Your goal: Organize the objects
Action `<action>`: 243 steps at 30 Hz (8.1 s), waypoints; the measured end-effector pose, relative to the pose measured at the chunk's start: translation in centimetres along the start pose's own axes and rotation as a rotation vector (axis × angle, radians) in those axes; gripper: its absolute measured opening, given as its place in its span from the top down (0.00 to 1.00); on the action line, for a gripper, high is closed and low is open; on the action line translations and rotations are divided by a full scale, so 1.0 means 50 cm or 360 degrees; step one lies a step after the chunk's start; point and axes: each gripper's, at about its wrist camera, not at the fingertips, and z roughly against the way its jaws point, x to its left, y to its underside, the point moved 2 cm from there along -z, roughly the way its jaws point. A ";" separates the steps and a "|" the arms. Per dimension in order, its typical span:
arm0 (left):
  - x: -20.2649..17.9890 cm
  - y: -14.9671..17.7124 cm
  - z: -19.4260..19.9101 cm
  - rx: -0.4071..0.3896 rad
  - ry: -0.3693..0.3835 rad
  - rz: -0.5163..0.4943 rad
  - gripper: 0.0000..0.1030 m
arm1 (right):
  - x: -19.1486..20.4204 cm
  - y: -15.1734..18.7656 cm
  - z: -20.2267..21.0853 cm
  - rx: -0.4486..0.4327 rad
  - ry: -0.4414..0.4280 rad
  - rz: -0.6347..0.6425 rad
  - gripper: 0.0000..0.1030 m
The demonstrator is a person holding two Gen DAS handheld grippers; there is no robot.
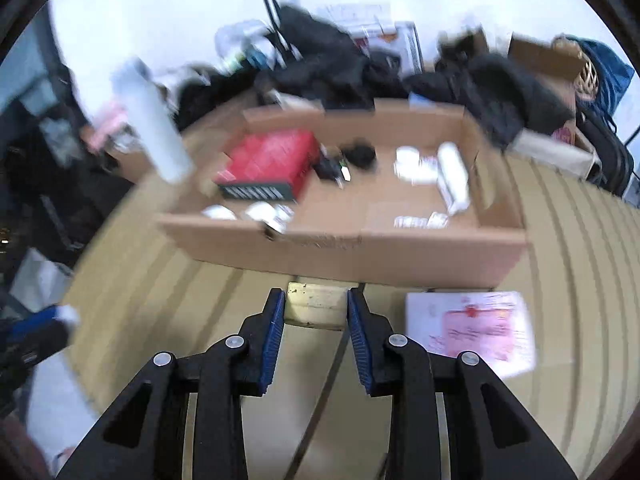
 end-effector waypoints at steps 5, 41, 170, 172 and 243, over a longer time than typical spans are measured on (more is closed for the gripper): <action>-0.059 0.007 0.130 -0.0137 0.0047 -0.0065 0.79 | -0.001 0.022 0.270 -0.0239 -0.0006 0.0152 0.67; -0.092 -0.311 -0.462 0.0391 0.0079 -0.0289 0.28 | -0.186 -0.277 -0.257 0.0234 -0.0081 -0.0134 0.20; -0.066 -0.309 -0.042 0.0139 -0.0193 -0.0127 0.00 | -0.179 -0.234 0.161 -0.0039 0.0047 -0.0015 0.00; -0.068 -0.312 0.018 0.0097 -0.0203 -0.0124 0.00 | -0.176 -0.235 0.242 -0.0111 0.0059 0.0009 0.00; -0.363 -0.044 0.007 0.0144 0.0531 -0.0151 0.92 | -0.204 0.128 0.305 -0.0137 -0.0193 -0.0243 0.87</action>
